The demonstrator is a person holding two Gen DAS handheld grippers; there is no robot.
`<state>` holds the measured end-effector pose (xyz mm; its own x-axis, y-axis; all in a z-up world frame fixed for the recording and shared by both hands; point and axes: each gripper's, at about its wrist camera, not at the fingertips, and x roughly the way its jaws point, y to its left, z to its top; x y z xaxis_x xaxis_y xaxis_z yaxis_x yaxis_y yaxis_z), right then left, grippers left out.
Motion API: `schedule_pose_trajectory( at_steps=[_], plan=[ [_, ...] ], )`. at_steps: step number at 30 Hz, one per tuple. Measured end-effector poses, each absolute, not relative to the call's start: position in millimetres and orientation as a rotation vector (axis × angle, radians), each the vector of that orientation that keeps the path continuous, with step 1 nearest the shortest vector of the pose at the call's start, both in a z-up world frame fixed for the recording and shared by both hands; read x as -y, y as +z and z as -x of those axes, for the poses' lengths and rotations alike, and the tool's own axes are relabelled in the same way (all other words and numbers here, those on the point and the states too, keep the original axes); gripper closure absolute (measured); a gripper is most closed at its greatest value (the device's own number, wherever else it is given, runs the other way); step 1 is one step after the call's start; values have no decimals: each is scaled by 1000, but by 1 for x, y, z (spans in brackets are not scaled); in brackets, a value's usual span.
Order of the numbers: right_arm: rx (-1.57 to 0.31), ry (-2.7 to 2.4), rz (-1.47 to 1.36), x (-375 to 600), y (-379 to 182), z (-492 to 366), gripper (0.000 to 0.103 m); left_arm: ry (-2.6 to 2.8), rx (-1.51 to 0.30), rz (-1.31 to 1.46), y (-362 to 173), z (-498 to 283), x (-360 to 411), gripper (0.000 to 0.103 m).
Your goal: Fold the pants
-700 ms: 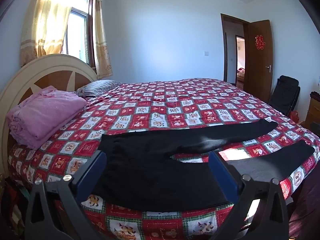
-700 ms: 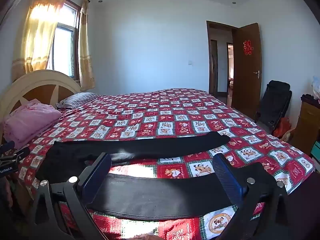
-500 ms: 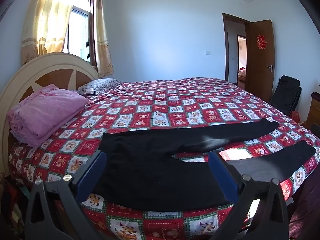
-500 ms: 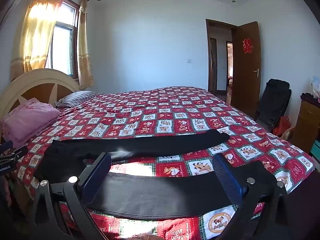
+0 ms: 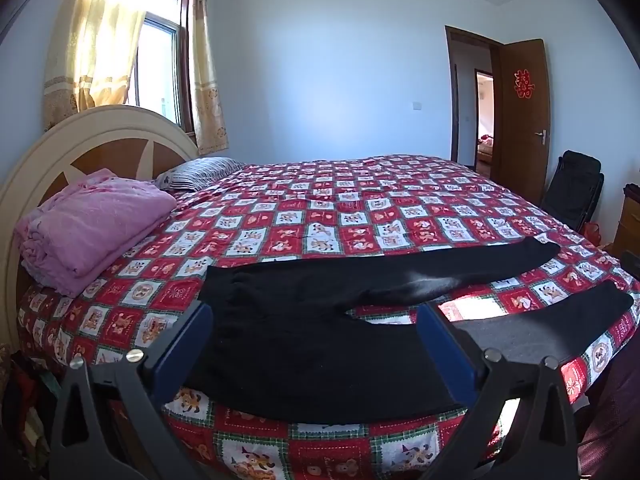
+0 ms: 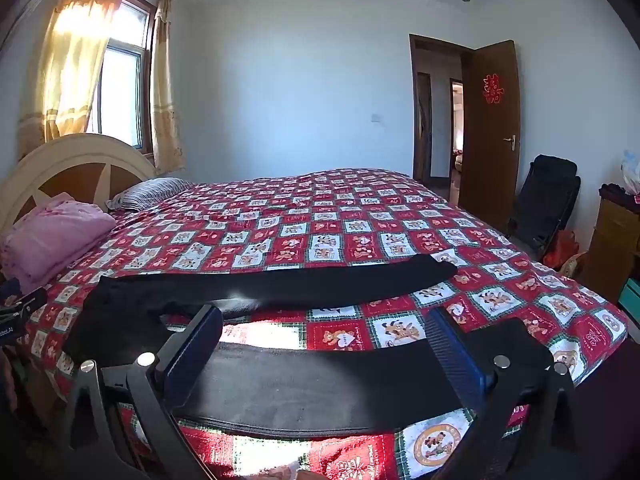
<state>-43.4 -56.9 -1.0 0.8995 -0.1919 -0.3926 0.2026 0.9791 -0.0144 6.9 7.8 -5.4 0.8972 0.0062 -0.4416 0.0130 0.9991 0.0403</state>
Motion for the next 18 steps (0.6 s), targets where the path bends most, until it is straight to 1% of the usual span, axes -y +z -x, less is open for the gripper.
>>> schedule_pose_trajectory(
  at_steps=[18],
  plan=[
    [-413, -205, -30, 59, -4, 41, 1, 0, -459, -44, -8, -7, -8, 0]
  ],
)
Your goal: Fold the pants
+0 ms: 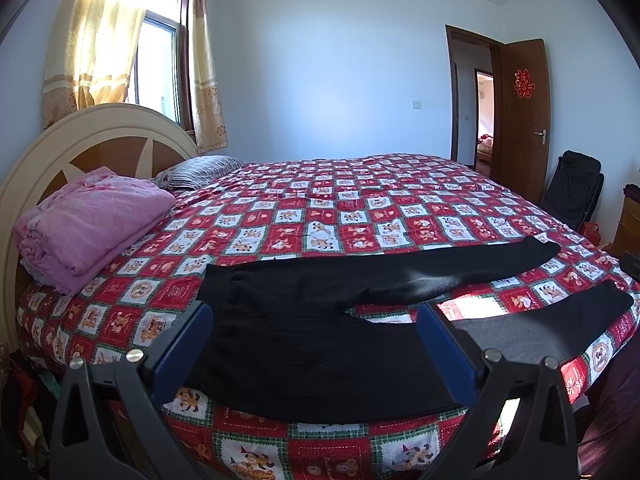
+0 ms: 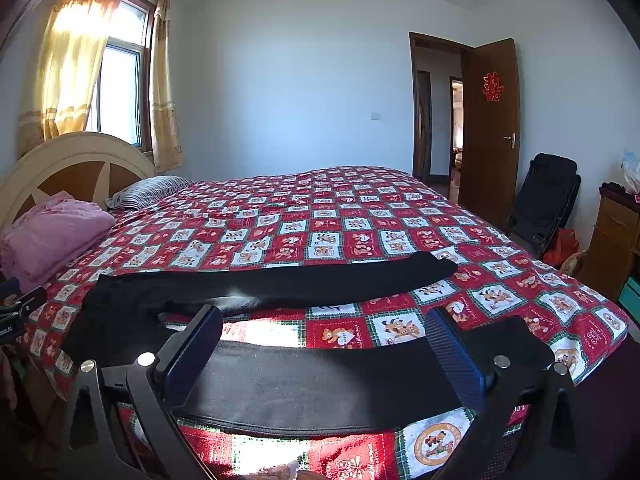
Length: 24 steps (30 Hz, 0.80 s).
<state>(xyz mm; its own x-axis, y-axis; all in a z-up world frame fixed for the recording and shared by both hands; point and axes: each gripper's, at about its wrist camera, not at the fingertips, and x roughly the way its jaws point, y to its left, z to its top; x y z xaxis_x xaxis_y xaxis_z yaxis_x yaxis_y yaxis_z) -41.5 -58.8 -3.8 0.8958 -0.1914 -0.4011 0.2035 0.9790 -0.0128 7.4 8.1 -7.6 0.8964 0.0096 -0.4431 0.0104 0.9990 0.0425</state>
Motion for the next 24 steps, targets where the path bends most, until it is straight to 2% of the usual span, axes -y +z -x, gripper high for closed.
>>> schedule_pose_trajectory(
  at_steps=[24],
  plan=[
    [-417, -203, -26, 58, -6, 40, 1, 1, -461, -38, -9, -9, -10, 0]
  ],
)
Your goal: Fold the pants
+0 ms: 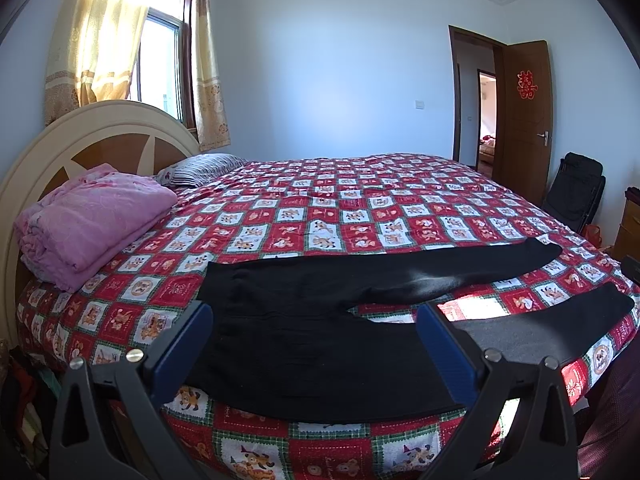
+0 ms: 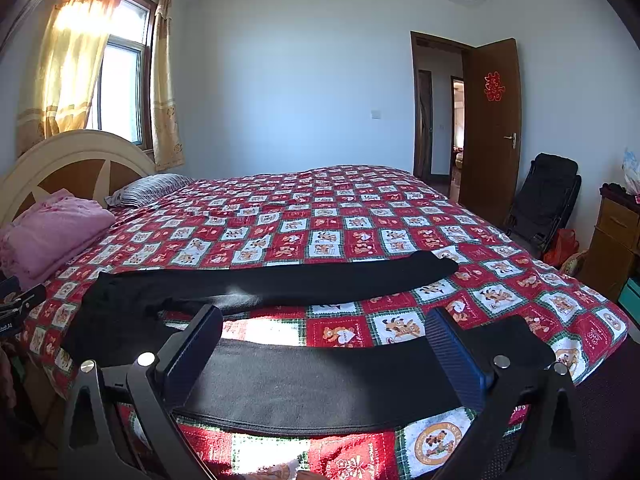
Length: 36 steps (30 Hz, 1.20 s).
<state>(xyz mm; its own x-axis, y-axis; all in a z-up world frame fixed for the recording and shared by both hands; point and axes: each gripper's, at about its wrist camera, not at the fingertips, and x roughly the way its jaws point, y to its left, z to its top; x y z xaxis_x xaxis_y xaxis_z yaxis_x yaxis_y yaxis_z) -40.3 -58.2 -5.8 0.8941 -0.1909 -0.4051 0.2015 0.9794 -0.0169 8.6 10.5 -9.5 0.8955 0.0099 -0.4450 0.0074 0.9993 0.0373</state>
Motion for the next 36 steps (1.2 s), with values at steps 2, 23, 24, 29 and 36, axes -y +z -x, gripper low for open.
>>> schedule_pose_trajectory(
  at_steps=[2, 23, 24, 29, 36],
  plan=[
    [-418, -204, -25, 58, -6, 40, 1, 2, -462, -39, -9, -9, -11, 0],
    [-422, -203, -22, 55, -7, 40, 1, 3, -464, -38, -11, -8, -11, 0],
    [-423, -202, -22, 56, -7, 40, 1, 2, -464, -38, -11, -8, -11, 0],
    [-425, -201, -20, 55, -8, 40, 1, 2, -464, -38, -11, -9, -11, 0],
    [-445, -209, -8, 62, -14, 31, 1, 5, -468, -53, -24, -18, -21, 0]
  ],
)
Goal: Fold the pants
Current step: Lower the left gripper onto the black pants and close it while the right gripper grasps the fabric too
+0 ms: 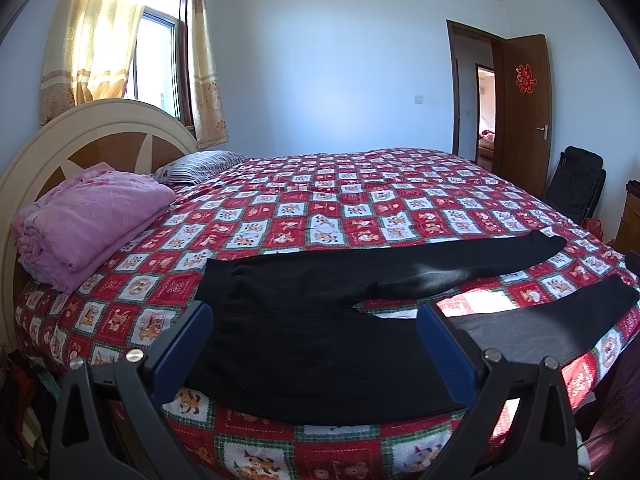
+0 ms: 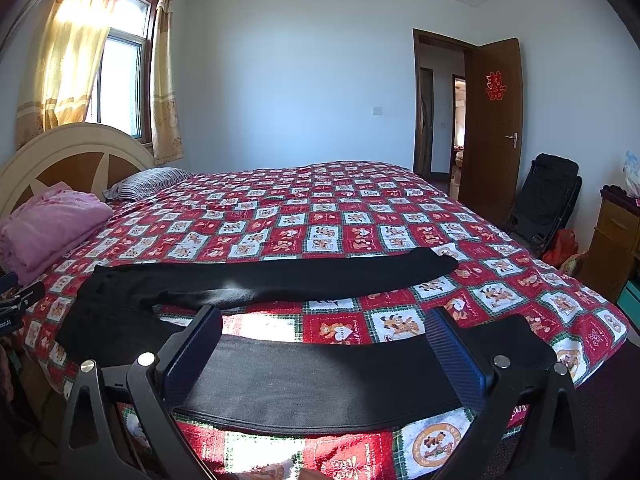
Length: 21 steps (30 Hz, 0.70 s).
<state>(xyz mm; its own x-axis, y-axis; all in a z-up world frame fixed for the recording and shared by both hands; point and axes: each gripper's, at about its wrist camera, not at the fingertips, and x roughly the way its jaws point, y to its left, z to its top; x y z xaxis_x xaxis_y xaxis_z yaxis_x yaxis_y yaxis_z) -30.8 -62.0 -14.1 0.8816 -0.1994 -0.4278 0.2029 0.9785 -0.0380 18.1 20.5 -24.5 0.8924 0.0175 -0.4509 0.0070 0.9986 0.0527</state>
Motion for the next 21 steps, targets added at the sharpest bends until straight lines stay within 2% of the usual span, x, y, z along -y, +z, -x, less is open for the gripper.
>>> schedule_pose_trajectory(
  at_steps=[5, 12, 19, 21],
  plan=[
    [-487, -220, -2, 82, -33, 10, 1, 67, -509, -38, -48, -59, -61, 0],
    [-622, -236, -33, 114, -70, -35, 1, 162, -664, 25, -89, -144, -140, 0],
    [-643, -257, 41, 133, -70, -76, 1, 133, -728, 45, -101, -217, -166, 0],
    [-650, -266, 57, 139, -68, -88, 1, 119, -733, 18, -103, -240, -166, 3]
  ],
)
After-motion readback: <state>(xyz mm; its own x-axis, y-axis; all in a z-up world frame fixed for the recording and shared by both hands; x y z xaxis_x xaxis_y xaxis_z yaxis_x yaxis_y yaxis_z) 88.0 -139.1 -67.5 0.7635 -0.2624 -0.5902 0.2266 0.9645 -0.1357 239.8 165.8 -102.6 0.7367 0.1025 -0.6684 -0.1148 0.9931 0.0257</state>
